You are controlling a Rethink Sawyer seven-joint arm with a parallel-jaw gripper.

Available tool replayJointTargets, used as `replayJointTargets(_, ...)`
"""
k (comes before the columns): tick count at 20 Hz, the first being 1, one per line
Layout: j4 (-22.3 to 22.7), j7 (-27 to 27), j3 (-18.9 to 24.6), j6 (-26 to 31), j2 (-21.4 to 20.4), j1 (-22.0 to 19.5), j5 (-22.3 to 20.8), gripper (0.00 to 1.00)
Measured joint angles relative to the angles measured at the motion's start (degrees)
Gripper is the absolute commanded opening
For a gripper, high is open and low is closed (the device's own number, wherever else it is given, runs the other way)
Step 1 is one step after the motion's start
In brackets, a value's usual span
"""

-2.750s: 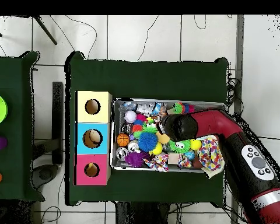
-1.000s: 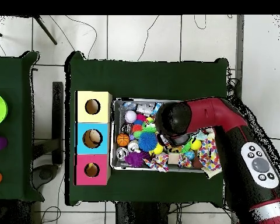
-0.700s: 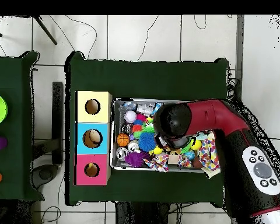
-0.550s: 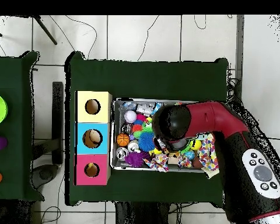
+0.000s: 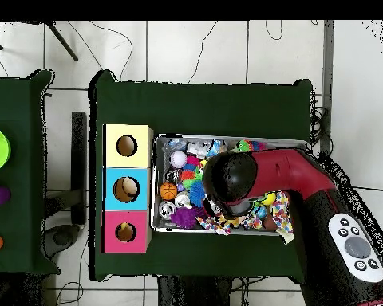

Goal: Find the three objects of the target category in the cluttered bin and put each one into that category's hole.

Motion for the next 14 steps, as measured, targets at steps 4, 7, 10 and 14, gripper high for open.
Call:
replayJointTargets(4, 1.8, 0.0, -1.0, 0.0, -0.6, 0.4, 1.4, 0.0)
replayJointTargets(7, 3.1, 0.0, -1.8, -0.4, -0.9, 0.9, 2.4, 0.0)
replayJointTargets(10, 4.4, 0.0, -2.2, -1.4, -1.4, 1.3, 3.5, 0.0)
replayJointTargets(14, 6.4, 0.0, -2.8, -3.0, -2.4, 2.2, 5.3, 0.0)
